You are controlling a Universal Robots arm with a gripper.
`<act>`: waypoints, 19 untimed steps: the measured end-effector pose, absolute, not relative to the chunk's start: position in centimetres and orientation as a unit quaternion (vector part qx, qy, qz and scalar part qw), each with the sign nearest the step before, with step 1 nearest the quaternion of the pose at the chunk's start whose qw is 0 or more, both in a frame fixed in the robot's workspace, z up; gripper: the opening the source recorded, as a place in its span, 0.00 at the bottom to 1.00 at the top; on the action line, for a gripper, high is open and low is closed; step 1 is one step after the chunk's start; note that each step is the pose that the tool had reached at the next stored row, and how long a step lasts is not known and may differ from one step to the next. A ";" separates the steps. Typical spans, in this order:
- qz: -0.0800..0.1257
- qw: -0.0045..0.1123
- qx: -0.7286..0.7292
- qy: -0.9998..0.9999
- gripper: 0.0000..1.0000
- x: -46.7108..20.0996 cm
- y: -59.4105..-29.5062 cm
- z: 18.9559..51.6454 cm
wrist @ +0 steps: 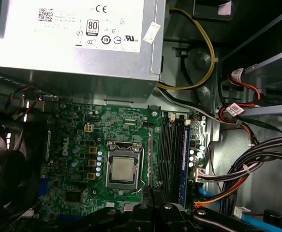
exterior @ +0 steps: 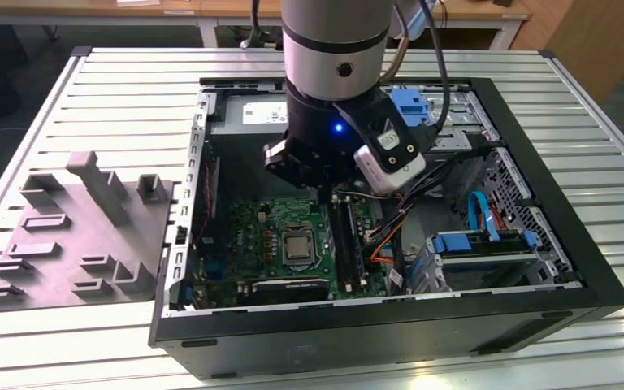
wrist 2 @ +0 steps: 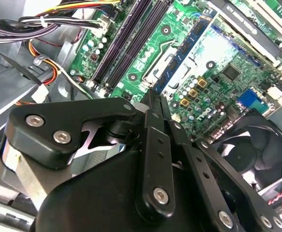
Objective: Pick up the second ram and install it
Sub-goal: 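Insert the second ram into the second slot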
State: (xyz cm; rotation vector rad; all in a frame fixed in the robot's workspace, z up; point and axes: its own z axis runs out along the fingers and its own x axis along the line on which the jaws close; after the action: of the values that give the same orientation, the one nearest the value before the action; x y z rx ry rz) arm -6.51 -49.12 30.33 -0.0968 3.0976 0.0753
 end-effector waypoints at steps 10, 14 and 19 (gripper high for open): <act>0.024 0.021 -0.031 0.999 0.12 -6.1 -49.1 29.6; 0.025 0.021 -0.030 0.999 0.12 -6.0 -49.1 29.2; 0.026 0.021 -0.029 0.999 0.12 -5.6 -49.1 28.7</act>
State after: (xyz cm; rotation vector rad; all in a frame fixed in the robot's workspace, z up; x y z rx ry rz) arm -5.60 -49.12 28.68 -0.0901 3.0974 0.0814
